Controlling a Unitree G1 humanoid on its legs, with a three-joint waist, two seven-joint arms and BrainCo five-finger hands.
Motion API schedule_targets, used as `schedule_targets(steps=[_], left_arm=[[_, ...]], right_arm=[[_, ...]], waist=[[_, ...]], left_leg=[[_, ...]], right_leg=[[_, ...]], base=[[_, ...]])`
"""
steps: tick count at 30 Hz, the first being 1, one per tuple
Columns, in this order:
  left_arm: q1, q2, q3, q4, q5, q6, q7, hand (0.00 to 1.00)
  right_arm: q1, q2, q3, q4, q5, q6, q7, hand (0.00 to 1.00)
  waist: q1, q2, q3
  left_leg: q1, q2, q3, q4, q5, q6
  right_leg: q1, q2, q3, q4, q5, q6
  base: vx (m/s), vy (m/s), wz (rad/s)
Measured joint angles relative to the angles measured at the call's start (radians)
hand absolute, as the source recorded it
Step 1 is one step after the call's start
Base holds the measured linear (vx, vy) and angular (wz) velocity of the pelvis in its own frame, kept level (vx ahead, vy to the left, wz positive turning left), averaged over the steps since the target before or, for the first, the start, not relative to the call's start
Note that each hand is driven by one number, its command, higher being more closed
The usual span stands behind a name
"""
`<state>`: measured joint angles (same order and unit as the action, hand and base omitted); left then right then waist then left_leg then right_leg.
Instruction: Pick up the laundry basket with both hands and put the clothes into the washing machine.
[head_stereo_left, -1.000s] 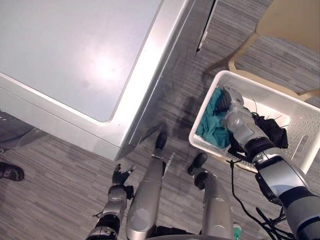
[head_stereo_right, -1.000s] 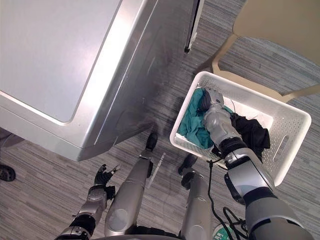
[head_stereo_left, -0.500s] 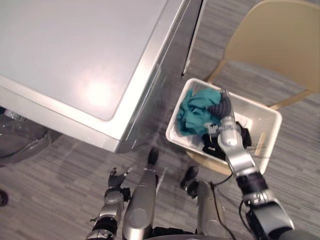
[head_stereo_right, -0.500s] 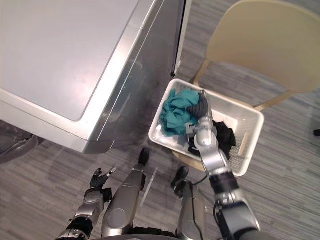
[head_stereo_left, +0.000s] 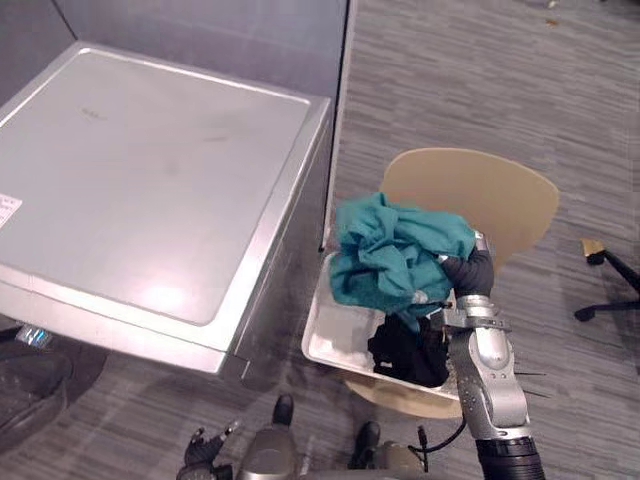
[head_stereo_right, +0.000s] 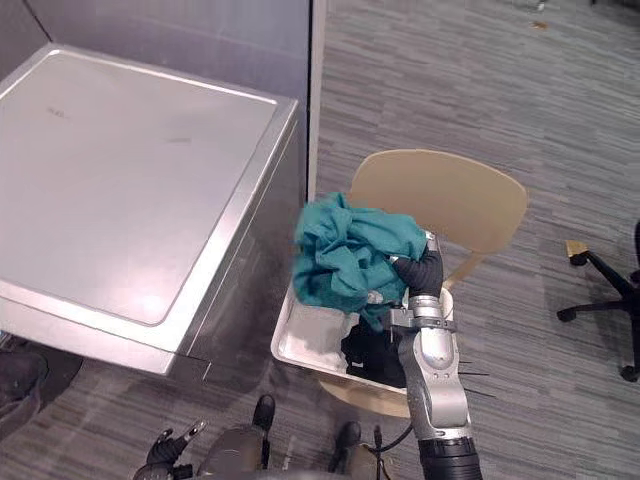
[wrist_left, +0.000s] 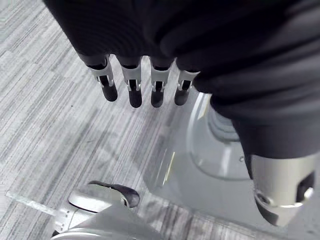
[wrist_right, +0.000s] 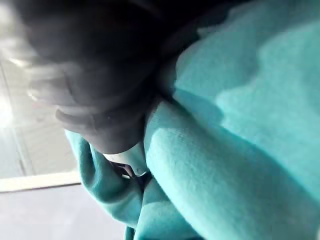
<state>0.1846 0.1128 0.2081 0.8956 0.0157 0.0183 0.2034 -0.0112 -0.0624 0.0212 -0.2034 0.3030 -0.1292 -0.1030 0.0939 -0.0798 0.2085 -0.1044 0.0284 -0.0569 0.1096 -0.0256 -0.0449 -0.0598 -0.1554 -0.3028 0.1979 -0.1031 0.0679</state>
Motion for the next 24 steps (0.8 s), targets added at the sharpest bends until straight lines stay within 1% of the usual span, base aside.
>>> schedule_targets(steps=[1,2,3,4,5,6,7,8,9,10,11,12,13,14,15,16,17,18,19,20,21,22,23,24], left_arm=[[0.0,0.0,0.0,0.0,0.0,0.0,-0.004,0.0],[-0.008,-0.001,0.0,0.0,0.0,0.0,-0.007,0.0],[-0.02,-0.002,0.0,-0.004,0.0,-0.003,-0.008,0.0],[-0.029,-0.003,0.0,-0.003,0.0,-0.006,-0.007,0.0],[-0.05,-0.007,0.001,-0.009,-0.001,-0.008,-0.007,0.0],[-0.051,-0.008,0.002,-0.029,-0.001,-0.008,-0.006,0.0],[-0.047,-0.019,0.008,-0.064,-0.003,-0.008,-0.004,0.0],[-0.048,-0.027,0.014,-0.076,-0.005,-0.008,-0.003,0.0],[-0.046,-0.044,0.022,-0.096,-0.006,-0.009,0.0,0.0],[-0.046,-0.067,0.021,-0.117,-0.01,-0.009,0.007,0.0],[-0.044,-0.087,0.023,-0.141,-0.019,-0.013,0.018,0.0],[-0.04,-0.094,0.019,-0.155,-0.025,-0.018,0.02,0.0],[-0.023,-0.108,-0.008,-0.19,-0.048,-0.026,0.022,0.0],[-0.003,-0.114,-0.04,-0.236,-0.062,-0.027,0.021,0.0],[0.011,-0.122,-0.056,-0.266,-0.08,-0.027,0.02,0.0],[0.019,-0.134,-0.07,-0.282,-0.087,-0.028,0.019,0.0],[0.021,-0.147,-0.098,-0.308,-0.089,-0.025,0.018,0.0],[0.039,-0.145,-0.124,-0.368,-0.09,-0.024,0.017,0.0],[0.051,-0.143,-0.131,-0.402,-0.089,-0.024,0.018,0.0],[0.069,-0.14,-0.134,-0.481,-0.088,-0.027,0.019,0.0],[0.073,-0.138,-0.136,-0.532,-0.088,-0.03,0.02,0.0],[0.07,-0.136,-0.136,-0.562,-0.088,-0.036,0.02,0.0],[0.063,-0.131,-0.135,-0.617,-0.088,-0.05,0.02,0.0],[0.055,-0.122,-0.135,-0.669,-0.088,-0.064,0.018,0.0]], right_arm=[[0.0,0.0,0.0,0.0,0.01,-0.003,0.004,1.0],[0.004,-0.002,-0.003,-0.001,0.014,-0.004,0.011,1.0],[0.008,-0.005,-0.009,-0.014,0.013,-0.004,0.011,1.0],[0.008,-0.003,-0.012,-0.022,0.01,-0.007,0.011,1.0],[0.018,-0.001,-0.014,-0.042,0.008,-0.016,0.008,1.0],[0.021,0.0,-0.013,-0.055,0.006,-0.016,0.007,1.0],[0.021,0.011,0.006,-0.104,0.0,-0.017,-0.004,1.0],[0.016,0.019,0.012,-0.128,-0.001,-0.022,-0.008,1.0],[0.0,0.026,0.024,-0.151,-0.003,-0.028,-0.014,1.0],[-0.026,0.032,0.031,-0.165,-0.006,-0.038,-0.027,1.0],[-0.047,0.04,0.03,-0.165,-0.007,-0.045,-0.042,1.0],[-0.052,0.042,0.03,-0.165,-0.007,-0.045,-0.053,1.0],[-0.055,0.043,0.031,-0.165,-0.004,-0.05,-0.067,1.0],[-0.052,0.033,0.029,-0.165,0.0,-0.053,-0.075,1.0],[-0.053,0.02,0.027,-0.163,0.0,-0.055,-0.087,1.0],[-0.053,0.013,0.025,-0.163,0.0,-0.056,-0.095,1.0],[-0.054,0.004,0.011,-0.161,-0.001,-0.058,-0.102,1.0],[-0.054,0.005,-0.009,-0.157,-0.001,-0.057,-0.111,1.0],[-0.053,0.004,-0.012,-0.157,-0.002,-0.057,-0.111,1.0],[-0.053,-0.005,-0.013,-0.162,-0.002,-0.057,-0.109,1.0],[-0.053,-0.011,-0.013,-0.167,-0.003,-0.058,-0.106,1.0],[-0.054,-0.013,-0.014,-0.167,-0.003,-0.059,-0.102,1.0],[-0.055,-0.014,-0.014,-0.165,-0.003,-0.058,-0.091,1.0],[-0.054,-0.009,-0.014,-0.16,-0.001,-0.056,-0.084,1.0]], waist=[[-0.002,0.004,0.002],[-0.006,0.013,0.002],[-0.018,0.024,0.001],[-0.028,0.025,0.002],[-0.027,0.025,0.001],[-0.023,0.023,-0.002],[-0.013,0.023,-0.024],[-0.002,0.015,-0.033],[0.02,0.015,-0.035],[0.04,0.022,-0.036],[0.061,0.037,-0.034],[0.069,0.042,-0.035],[0.076,0.061,-0.04],[0.069,0.089,-0.041],[0.06,0.11,-0.042],[0.052,0.128,-0.045],[0.03,0.146,-0.04],[0.026,0.126,-0.03],[0.025,0.115,-0.029],[0.018,0.104,-0.037],[0.016,0.108,-0.042],[0.013,0.125,-0.052],[0.003,0.141,-0.061],[-0.003,0.141,-0.062]], left_leg=[[-0.006,-0.003,-0.004,0.019,-0.01,-0.003],[-0.028,-0.005,-0.028,0.047,-0.014,0.0],[-0.043,-0.002,-0.053,0.061,-0.024,0.015],[-0.057,-0.01,-0.079,0.07,-0.023,0.015],[-0.078,-0.031,-0.133,0.1,-0.022,0.015],[-0.082,-0.04,-0.153,0.112,-0.022,0.015],[-0.132,-0.066,-0.201,0.15,-0.016,0.007],[-0.153,-0.072,-0.212,0.166,-0.013,0.001],[-0.186,-0.075,-0.212,0.196,-0.011,-0.002],[-0.238,-0.076,-0.21,0.246,-0.009,-0.005],[-0.275,-0.063,-0.206,0.275,-0.001,-0.018],[-0.287,-0.056,-0.209,0.277,0.008,-0.032],[-0.31,-0.039,-0.232,0.271,0.027,-0.056],[-0.321,-0.019,-0.261,0.224,0.08,-0.066],[-0.316,0.001,-0.254,0.145,0.152,-0.059],[-0.306,0.021,-0.231,0.069,0.193,-0.018],[-0.308,0.052,-0.166,0.006,0.152,0.023],[-0.32,0.046,-0.075,0.093,0.151,0.025],[-0.319,0.032,-0.045,0.157,0.149,0.027],[-0.31,0.025,0.019,0.306,0.118,0.01],[-0.295,0.037,0.056,0.351,0.053,0.002],[-0.279,0.048,0.08,0.371,0.019,0.009],[-0.256,0.077,0.139,0.395,-0.03,0.022],[-0.213,0.102,0.191,0.394,-0.073,0.032]], right_leg=[[-0.007,0.003,0.01,0.022,0.0,0.0],[-0.025,0.003,0.049,0.07,-0.001,0.001],[-0.042,0.002,0.105,0.132,-0.021,0.028],[-0.056,-0.005,0.133,0.2,-0.054,0.031],[-0.071,-0.019,0.186,0.361,-0.11,0.029],[-0.07,-0.021,0.209,0.428,-0.126,0.04],[-0.062,-0.021,0.264,0.535,-0.154,0.064],[-0.049,-0.02,0.285,0.544,-0.158,0.061],[-0.024,-0.02,0.317,0.529,-0.161,0.063],[0.02,-0.01,0.338,0.442,-0.212,0.064],[0.058,0.021,0.321,0.356,-0.278,0.033],[0.064,0.031,0.304,0.331,-0.305,0.029],[0.071,0.055,0.264,0.296,-0.348,0.004],[0.056,0.088,0.225,0.286,-0.368,-0.025],[0.041,0.11,0.198,0.283,-0.363,-0.039],[0.036,0.116,0.164,0.266,-0.356,-0.059],[0.033,0.117,0.093,0.241,-0.335,-0.098],[0.021,0.085,0.05,0.241,-0.319,-0.112],[0.018,0.069,0.035,0.236,-0.308,-0.114],[0.014,0.047,-0.008,0.208,-0.272,-0.115],[0.003,0.047,-0.037,0.188,-0.248,-0.121],[-0.004,0.047,-0.059,0.177,-0.237,-0.123],[-0.017,0.048,-0.102,0.164,-0.22,-0.127],[-0.02,0.043,-0.135,0.155,-0.206,-0.127]], base=[[-0.07,0.031,0.02],[-0.1,0.04,0.42],[-0.1,0.032,0.72],[-0.11,0.008,1.24],[-0.07,-0.024,1.18],[-0.07,-0.118,1.45],[-0.04,-0.151,1.01],[-0.11,-0.214,0.86],[-0.2,-0.213,0.43],[-0.3,-0.269,0.42],[-0.23,-0.186,0.33],[-0.35,-0.253,0.38],[-0.39,-0.258,0.54],[-0.48,-0.311,0.77],[-0.35,-0.196,0.86],[-0.42,-0.172,1.13],[-0.47,-0.164,1.32],[-0.43,-0.153,1.24],[-0.28,-0.124,1.18],[-0.23,-0.093,1.01],[-0.22,-0.055,1.04],[-0.22,0.023,0.91],[-0.21,0.076,0.97],[-0.19,0.094,0.91]])
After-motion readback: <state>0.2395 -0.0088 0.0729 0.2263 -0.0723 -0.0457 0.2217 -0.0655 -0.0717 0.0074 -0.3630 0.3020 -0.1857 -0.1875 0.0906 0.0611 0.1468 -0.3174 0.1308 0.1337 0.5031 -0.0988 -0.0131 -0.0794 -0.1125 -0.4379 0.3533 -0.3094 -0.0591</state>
